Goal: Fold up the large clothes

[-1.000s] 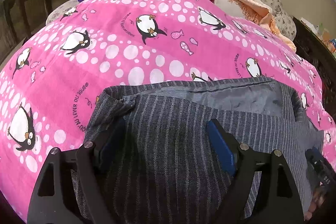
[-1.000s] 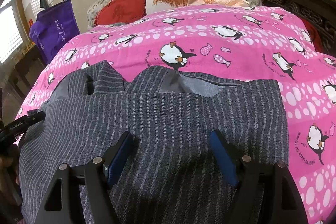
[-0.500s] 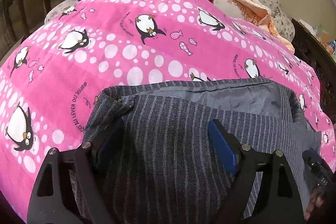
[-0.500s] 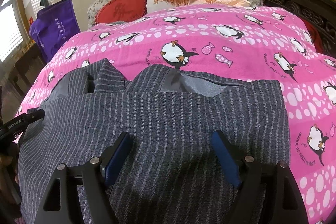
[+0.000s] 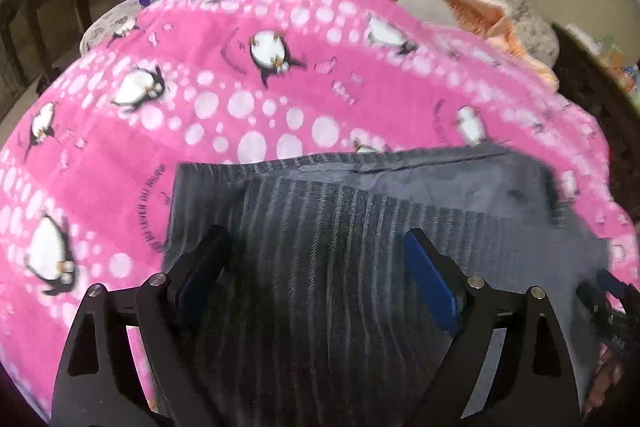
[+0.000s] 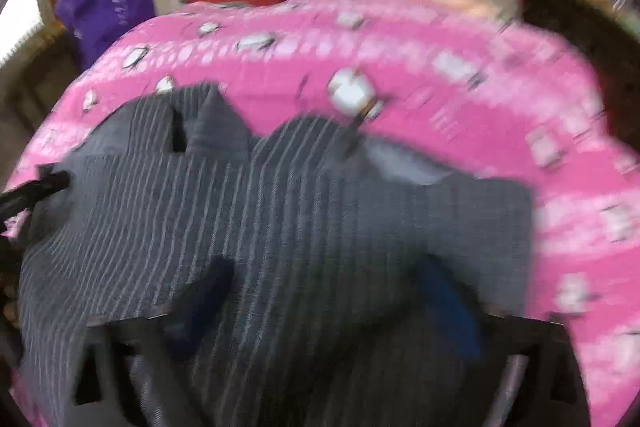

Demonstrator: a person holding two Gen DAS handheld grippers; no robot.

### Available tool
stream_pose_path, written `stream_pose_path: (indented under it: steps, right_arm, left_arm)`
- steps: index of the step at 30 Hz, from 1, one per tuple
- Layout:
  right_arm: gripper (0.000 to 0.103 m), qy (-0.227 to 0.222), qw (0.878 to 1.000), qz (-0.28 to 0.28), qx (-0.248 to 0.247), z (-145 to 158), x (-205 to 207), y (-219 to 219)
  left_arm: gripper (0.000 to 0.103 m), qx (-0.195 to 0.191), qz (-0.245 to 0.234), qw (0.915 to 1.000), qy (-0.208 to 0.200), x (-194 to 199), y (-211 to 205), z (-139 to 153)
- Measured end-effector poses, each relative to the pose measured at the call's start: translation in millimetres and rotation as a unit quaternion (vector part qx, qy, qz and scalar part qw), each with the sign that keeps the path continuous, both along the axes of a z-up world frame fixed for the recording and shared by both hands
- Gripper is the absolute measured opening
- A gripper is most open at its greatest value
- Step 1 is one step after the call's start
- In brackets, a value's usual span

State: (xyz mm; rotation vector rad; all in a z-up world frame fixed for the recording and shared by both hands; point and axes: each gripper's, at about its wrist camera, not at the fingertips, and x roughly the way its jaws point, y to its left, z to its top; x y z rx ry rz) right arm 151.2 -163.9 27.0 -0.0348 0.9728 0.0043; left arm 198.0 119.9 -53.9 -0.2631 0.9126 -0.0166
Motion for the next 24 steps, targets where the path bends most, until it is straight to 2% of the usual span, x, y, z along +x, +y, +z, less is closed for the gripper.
stream_pose_path:
  steps: [1, 2, 5, 8, 10, 12, 13, 14, 15, 17, 22, 24]
  right_arm:
    - [0.082, -0.028, 0.999, 0.010, 0.036, 20.4, -18.3, 3.1]
    - [0.082, -0.039, 0.997, 0.019, 0.056, 30.7, -31.3, 6.2]
    - [0.083, -0.068, 0.994, 0.055, 0.067, 48.9, -84.5, 20.5]
    - [0.083, -0.078, 0.990, 0.090, 0.069, 38.9, -120.4, 30.7]
    - [0.083, -0.075, 0.990, 0.105, 0.057, 13.6, -138.6, 35.9]
    - [0.083, -0.052, 0.992, 0.102, 0.051, -12.5, -136.9, 32.3]
    - [0.084, -0.045, 0.993, 0.102, 0.050, -27.2, -135.7, 28.6]
    - [0.086, -0.049, 0.992, 0.094, 0.069, -36.2, -134.9, 22.1]
    - [0.091, -0.048, 0.992, 0.082, 0.086, -39.6, -132.6, 16.1]
    - [0.095, -0.046, 0.992, 0.081, 0.088, -41.2, -130.2, 15.3]
    - [0.096, -0.062, 0.991, 0.082, 0.085, -45.3, -135.9, 17.3]
    - [0.097, -0.064, 0.991, 0.081, 0.082, -44.7, -136.8, 17.9]
  left_arm:
    - [0.089, -0.024, -0.004, 0.9994, -0.027, -14.1, 7.9, 16.6]
    - [0.089, -0.031, -0.009, 0.9988, -0.038, -21.4, 11.5, 24.9]
    - [0.089, -0.004, -0.037, 0.9976, -0.059, -70.8, 15.1, 48.6]
    - [0.089, -0.024, -0.096, 0.9918, -0.081, -125.4, 4.5, 43.3]
    - [0.089, -0.024, -0.141, 0.9856, -0.089, -152.7, -7.5, 26.2]
    - [0.089, -0.031, -0.166, 0.9817, -0.089, -159.9, -16.3, 7.5]
    - [0.089, -0.022, -0.171, 0.9818, -0.079, -158.0, -22.0, -5.9]
    - [0.089, 0.000, -0.176, 0.9809, -0.083, -157.2, -28.3, -15.1]
    - [0.089, 0.016, -0.177, 0.9802, -0.086, -157.5, -32.8, -19.5]
    - [0.092, 0.032, -0.174, 0.9802, -0.090, -157.6, -39.1, -20.4]
    - [0.102, 0.028, -0.185, 0.9779, -0.093, -158.0, -41.3, -23.5]
    - [0.102, 0.026, -0.188, 0.9773, -0.095, -155.2, -40.7, -23.9]
